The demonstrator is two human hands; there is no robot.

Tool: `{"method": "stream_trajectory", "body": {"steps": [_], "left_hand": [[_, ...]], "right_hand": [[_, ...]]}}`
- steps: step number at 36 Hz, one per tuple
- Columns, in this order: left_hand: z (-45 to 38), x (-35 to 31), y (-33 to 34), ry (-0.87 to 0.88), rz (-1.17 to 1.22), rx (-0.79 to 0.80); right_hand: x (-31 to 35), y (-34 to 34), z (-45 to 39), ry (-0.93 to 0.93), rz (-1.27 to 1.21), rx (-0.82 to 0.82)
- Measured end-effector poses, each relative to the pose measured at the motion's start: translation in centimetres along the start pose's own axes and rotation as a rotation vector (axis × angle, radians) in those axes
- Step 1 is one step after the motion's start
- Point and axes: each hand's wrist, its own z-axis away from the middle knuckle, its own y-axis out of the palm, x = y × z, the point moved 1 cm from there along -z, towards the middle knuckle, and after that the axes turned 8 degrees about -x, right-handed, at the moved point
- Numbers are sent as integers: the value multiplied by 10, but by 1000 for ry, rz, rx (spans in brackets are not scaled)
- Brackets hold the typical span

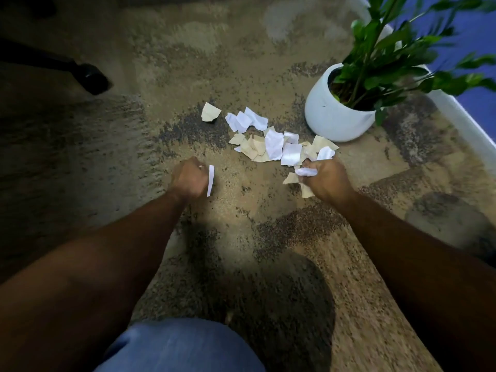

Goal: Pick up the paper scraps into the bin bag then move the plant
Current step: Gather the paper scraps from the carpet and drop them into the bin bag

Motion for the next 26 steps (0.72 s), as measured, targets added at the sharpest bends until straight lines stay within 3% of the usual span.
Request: {"method": "stream_trajectory", "body": {"steps": [16, 20, 26], "left_hand": [[4, -11, 21, 182, -396, 66], [0, -14, 20, 170, -504, 145], [0, -44, 23, 161, -309, 287]], "right_hand": [[15, -8, 3, -19, -68, 17], [17, -18, 2, -37, -22, -8], [17, -40, 3, -25, 11, -27]]}}
